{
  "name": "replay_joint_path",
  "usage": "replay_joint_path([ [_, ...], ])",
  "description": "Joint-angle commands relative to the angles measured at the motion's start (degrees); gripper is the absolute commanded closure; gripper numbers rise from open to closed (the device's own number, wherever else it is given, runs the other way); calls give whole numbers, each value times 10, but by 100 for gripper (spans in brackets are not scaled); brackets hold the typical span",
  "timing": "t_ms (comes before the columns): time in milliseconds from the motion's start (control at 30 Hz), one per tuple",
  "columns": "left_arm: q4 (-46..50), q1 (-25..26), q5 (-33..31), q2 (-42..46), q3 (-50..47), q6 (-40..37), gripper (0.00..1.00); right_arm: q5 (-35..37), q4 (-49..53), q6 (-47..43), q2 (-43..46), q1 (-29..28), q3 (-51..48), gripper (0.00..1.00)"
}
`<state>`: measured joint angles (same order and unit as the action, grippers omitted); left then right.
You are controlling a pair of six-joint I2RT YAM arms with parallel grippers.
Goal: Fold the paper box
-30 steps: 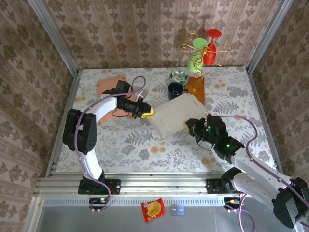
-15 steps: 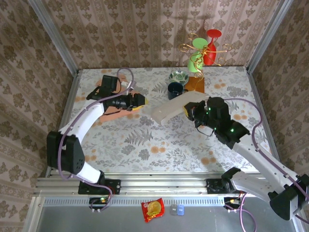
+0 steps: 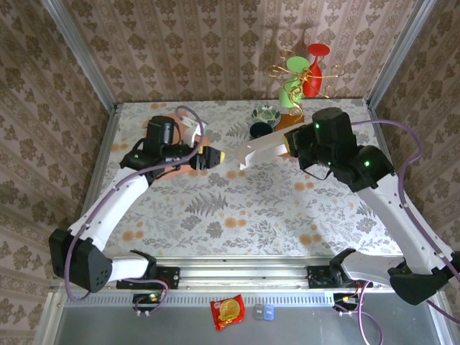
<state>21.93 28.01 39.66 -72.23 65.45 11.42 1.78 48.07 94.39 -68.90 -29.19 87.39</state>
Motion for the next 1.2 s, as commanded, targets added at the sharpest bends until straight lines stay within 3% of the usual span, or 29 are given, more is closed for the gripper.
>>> replay_joint_path([
  [0, 8, 54, -14, 28, -24, -124, 35, 42, 166, 35, -53, -2, 71, 100],
  [67, 5, 95, -51, 40, -41, -166, 32, 39, 193, 34, -80, -1, 104, 100],
  [200, -41, 158, -124, 36, -58, -178, 24, 34, 175, 51, -92, 1, 100, 100],
  [267, -57, 187, -203, 29, -57, -185, 23, 32, 173, 53, -99, 4, 100, 100],
  [500, -114, 235, -295, -21, -43, -193, 24, 15, 169, 67, -105, 12, 87, 100],
  [600, -102, 254, -372, -48, -26, -200, 26, 5, 163, 76, -105, 16, 74, 100],
  [700, -120, 257, -398, -59, -27, -205, 30, 4, 160, 76, -105, 19, 68, 100],
  [900, -111, 257, -417, -69, -9, -209, 54, -15, 143, 81, -105, 29, 46, 100],
  [1100, -125, 259, -437, -66, -18, -201, 51, -21, 135, 85, -121, 31, 36, 100],
  [1167, -128, 259, -436, -66, -20, -201, 59, -21, 133, 85, -123, 32, 36, 100],
])
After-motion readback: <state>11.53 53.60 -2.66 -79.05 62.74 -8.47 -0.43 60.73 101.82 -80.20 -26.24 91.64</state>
